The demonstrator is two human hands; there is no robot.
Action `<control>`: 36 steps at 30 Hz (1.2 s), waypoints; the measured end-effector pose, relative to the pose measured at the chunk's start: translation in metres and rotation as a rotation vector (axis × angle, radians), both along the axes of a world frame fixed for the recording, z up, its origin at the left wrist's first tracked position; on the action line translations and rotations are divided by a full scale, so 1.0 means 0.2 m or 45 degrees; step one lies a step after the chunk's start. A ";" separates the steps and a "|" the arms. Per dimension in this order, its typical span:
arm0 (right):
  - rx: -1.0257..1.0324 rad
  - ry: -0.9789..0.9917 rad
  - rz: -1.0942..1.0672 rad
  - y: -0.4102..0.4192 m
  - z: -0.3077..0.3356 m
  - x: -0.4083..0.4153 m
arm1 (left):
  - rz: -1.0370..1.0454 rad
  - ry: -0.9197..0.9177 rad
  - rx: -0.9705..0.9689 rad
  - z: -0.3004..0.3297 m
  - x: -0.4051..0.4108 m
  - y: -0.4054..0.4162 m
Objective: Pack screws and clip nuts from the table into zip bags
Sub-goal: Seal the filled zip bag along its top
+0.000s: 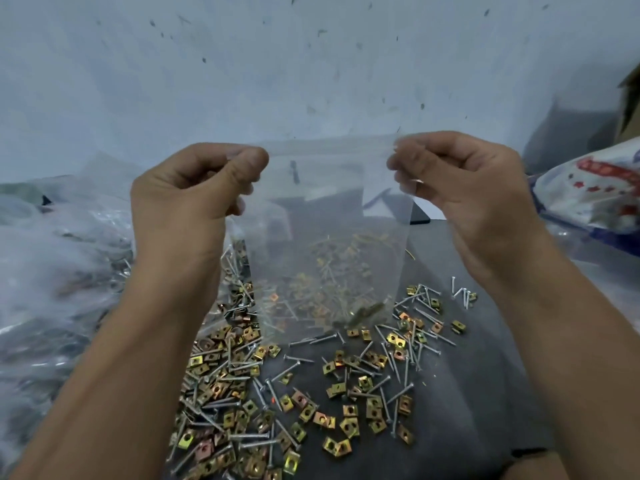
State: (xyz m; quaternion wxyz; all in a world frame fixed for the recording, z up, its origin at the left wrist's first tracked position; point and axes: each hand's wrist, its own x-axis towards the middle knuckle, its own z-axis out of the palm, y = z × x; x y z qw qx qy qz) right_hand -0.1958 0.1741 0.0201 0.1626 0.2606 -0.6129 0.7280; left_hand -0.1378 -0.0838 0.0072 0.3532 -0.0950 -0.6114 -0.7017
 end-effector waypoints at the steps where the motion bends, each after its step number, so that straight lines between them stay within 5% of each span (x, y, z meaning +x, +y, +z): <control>1: 0.016 0.011 -0.005 0.00 0.01 0.00 | -0.004 0.003 -0.001 0.01 0.00 0.00; 10: 0.011 -0.009 -0.072 0.00 0.01 0.00 | -0.047 -0.086 0.024 -0.01 0.02 0.04; 21: -0.180 -0.149 0.184 -0.05 -0.06 0.00 | -0.043 -0.127 -0.141 -0.04 0.00 0.08; 36: 0.010 -0.145 0.216 -0.12 -0.10 0.02 | -0.001 -0.124 -0.008 -0.06 -0.01 0.06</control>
